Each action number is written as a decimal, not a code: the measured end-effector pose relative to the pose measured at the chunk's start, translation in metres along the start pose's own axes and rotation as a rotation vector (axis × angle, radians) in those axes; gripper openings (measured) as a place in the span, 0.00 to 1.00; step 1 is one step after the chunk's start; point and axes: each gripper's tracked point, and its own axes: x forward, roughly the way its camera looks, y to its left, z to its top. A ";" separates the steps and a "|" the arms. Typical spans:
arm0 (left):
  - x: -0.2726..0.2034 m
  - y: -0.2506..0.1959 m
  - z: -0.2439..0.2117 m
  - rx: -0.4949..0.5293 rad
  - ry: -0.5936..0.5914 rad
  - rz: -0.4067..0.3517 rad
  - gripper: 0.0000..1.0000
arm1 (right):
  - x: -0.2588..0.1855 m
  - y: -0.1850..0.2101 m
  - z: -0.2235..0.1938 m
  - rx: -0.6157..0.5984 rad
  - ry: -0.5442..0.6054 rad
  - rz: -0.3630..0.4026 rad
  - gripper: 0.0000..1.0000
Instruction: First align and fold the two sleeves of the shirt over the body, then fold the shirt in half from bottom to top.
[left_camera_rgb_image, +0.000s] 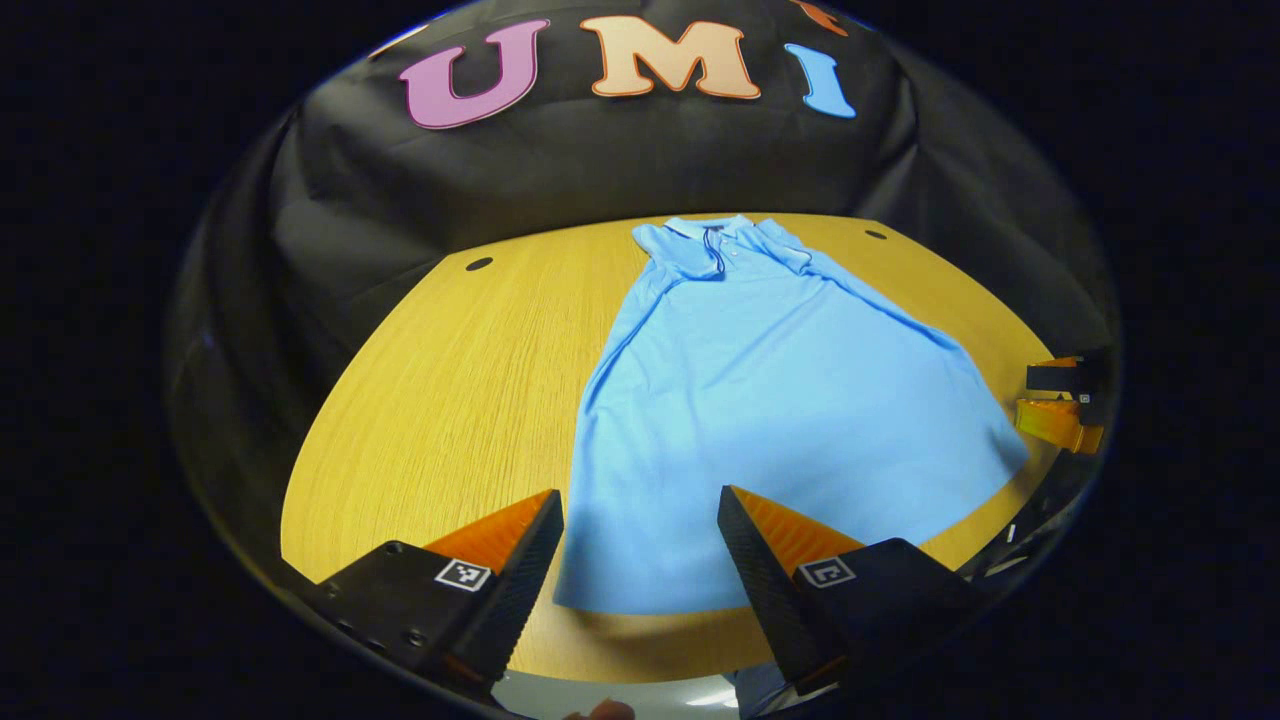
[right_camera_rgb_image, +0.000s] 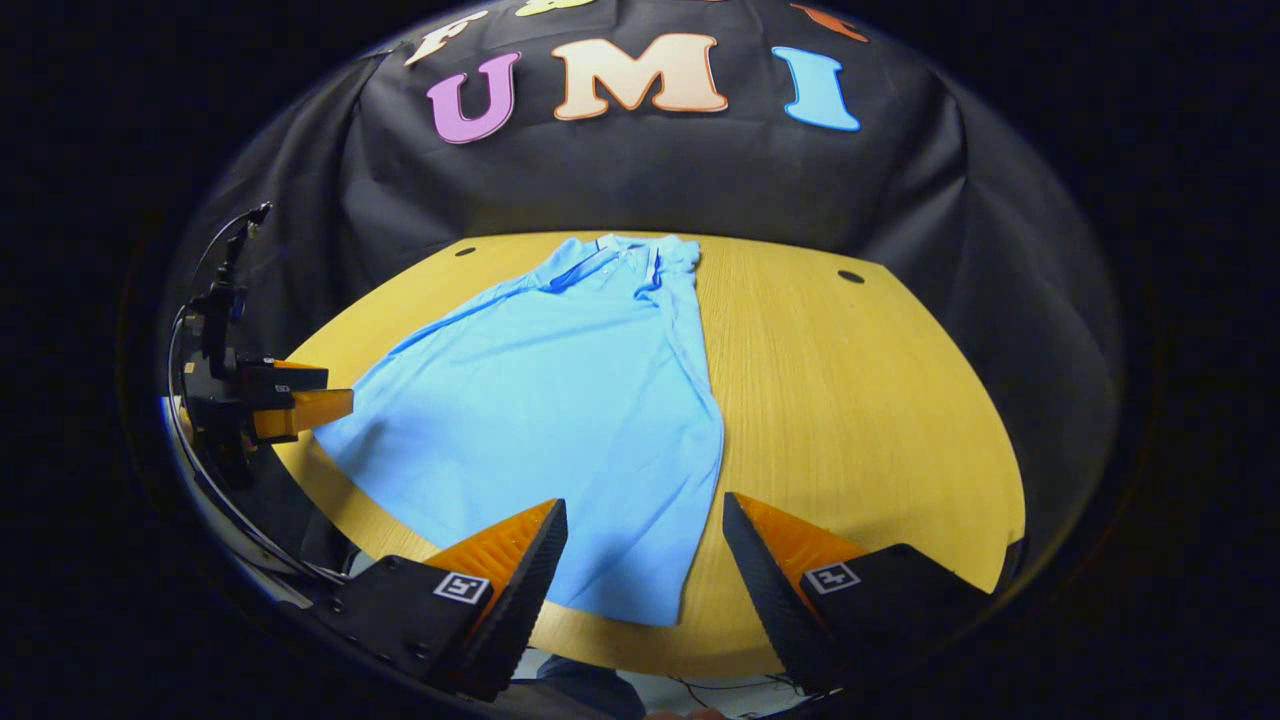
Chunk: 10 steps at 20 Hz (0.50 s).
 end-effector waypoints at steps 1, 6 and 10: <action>0.001 0.003 -0.007 0.003 0.014 0.012 0.95 | 0.002 0.002 -0.006 0.005 0.013 0.001 0.98; -0.002 0.004 -0.025 0.011 0.025 0.010 0.96 | 0.010 0.013 -0.031 -0.004 0.073 -0.011 0.98; -0.002 -0.001 -0.024 -0.029 0.011 -0.011 0.94 | 0.011 0.014 -0.036 -0.012 0.085 -0.039 0.94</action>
